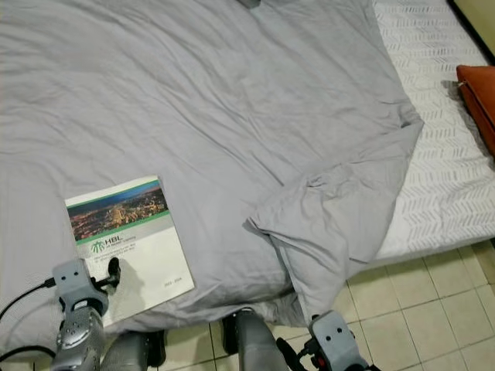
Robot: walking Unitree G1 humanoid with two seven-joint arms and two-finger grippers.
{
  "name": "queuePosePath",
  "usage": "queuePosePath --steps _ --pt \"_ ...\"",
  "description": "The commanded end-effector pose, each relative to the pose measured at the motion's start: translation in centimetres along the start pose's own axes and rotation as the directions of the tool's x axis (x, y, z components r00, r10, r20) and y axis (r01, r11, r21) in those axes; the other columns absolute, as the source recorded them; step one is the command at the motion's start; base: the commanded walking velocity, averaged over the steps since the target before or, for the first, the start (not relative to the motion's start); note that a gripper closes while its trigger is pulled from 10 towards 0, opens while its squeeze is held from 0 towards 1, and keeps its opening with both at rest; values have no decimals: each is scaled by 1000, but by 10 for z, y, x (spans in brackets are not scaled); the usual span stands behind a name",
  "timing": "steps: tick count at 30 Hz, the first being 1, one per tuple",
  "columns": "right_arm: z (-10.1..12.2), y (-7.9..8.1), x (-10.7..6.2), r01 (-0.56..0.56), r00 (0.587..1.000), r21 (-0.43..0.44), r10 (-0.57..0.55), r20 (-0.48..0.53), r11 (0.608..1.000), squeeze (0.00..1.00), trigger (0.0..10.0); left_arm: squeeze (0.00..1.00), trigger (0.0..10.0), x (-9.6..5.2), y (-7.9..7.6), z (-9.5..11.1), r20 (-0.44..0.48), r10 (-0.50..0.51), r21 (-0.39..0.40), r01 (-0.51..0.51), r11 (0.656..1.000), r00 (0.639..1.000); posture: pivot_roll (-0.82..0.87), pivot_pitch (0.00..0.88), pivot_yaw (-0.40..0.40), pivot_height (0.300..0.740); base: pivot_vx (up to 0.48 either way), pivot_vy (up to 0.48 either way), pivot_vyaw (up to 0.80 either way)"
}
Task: Clean up the room
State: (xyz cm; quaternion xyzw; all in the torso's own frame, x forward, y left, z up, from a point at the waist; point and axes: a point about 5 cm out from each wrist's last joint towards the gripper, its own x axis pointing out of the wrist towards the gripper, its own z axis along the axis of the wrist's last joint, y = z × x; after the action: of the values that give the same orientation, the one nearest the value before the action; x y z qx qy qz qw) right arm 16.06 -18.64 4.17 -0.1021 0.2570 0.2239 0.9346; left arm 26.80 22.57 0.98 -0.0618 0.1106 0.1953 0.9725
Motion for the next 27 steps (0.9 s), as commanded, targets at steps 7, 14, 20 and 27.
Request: queuePosePath --steps 7,14,20,27 --pt "-10 3 -4 -19 998 7 20 -53 1000 0 10000 0 10000 -14 11 -28 -124 44 -36 -49 998 991 -224 492 -180 740 0 0 0" --pt "-12 3 -6 -25 998 -4 25 -63 1000 0 10000 0 10000 -16 19 -42 -234 107 -98 -133 986 966 -240 494 -194 740 0 0 0" --pt "-13 0 -9 -25 997 -14 24 -72 1000 0 10000 0 10000 -15 7 -46 -276 59 -163 -107 981 959 -261 483 -207 740 0 0 0" --pt "-12 -1 -9 -24 997 -23 23 -71 999 0 10000 0 10000 -12 -9 -42 -256 -24 -233 -38 972 966 -268 475 -206 740 0 0 0"
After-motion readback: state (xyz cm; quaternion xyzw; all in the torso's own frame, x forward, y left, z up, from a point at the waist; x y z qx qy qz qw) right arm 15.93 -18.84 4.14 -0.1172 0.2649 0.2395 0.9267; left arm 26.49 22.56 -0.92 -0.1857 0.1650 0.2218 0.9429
